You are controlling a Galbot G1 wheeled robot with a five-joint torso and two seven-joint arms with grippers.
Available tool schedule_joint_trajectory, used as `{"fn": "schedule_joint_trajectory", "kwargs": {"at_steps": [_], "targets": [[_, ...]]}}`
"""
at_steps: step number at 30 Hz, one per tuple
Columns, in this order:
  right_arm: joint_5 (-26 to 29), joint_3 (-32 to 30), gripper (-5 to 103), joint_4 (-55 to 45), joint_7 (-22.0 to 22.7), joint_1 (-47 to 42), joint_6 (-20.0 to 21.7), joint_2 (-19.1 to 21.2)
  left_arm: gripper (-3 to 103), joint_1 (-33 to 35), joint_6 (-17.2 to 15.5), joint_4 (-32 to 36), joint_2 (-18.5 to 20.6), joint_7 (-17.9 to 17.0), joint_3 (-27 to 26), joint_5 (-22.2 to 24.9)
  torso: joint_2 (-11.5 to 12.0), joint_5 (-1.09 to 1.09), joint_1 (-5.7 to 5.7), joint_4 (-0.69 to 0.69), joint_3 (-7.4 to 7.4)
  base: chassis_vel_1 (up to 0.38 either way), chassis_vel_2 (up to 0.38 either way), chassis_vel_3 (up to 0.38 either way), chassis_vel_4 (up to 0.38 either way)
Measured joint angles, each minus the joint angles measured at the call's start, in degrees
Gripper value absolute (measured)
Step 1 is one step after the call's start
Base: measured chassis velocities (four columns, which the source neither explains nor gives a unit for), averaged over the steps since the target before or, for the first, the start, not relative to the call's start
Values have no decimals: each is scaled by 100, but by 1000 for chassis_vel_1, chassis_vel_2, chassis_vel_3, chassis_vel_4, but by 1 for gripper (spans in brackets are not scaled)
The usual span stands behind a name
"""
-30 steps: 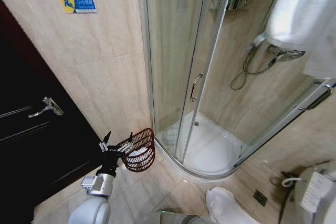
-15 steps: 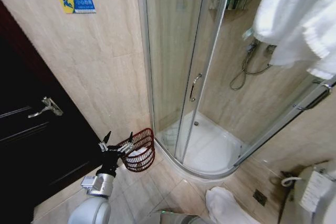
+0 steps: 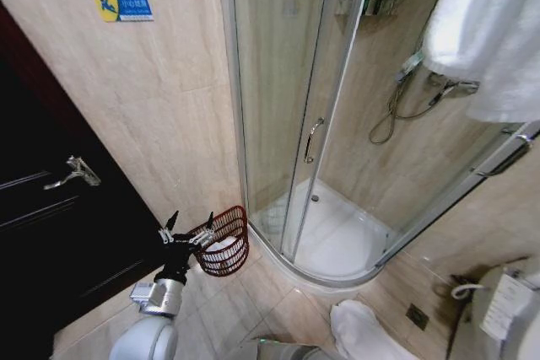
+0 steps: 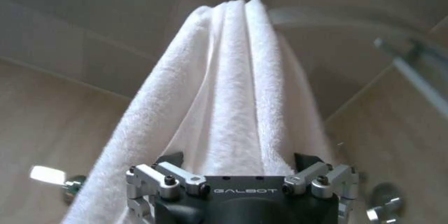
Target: Discard the used towel into the hamper.
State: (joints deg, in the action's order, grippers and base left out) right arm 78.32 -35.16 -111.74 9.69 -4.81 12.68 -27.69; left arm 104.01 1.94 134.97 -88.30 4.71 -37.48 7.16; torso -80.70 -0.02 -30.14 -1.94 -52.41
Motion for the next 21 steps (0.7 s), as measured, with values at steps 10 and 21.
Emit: {"fn": "schedule_joint_trajectory", "kwargs": {"at_steps": [10, 21], "targets": [[380, 247, 100, -208, 154, 817, 213, -203, 100, 0, 0, 0, 0, 0, 0, 0, 0, 2, 0, 2, 0, 0, 0, 0, 0], [132, 470, 100, -93, 181, 1113, 416, -132, 100, 0, 0, 0, 0, 0, 0, 0, -2, 2, 1, 2, 1, 0, 0, 0, 0]]}}
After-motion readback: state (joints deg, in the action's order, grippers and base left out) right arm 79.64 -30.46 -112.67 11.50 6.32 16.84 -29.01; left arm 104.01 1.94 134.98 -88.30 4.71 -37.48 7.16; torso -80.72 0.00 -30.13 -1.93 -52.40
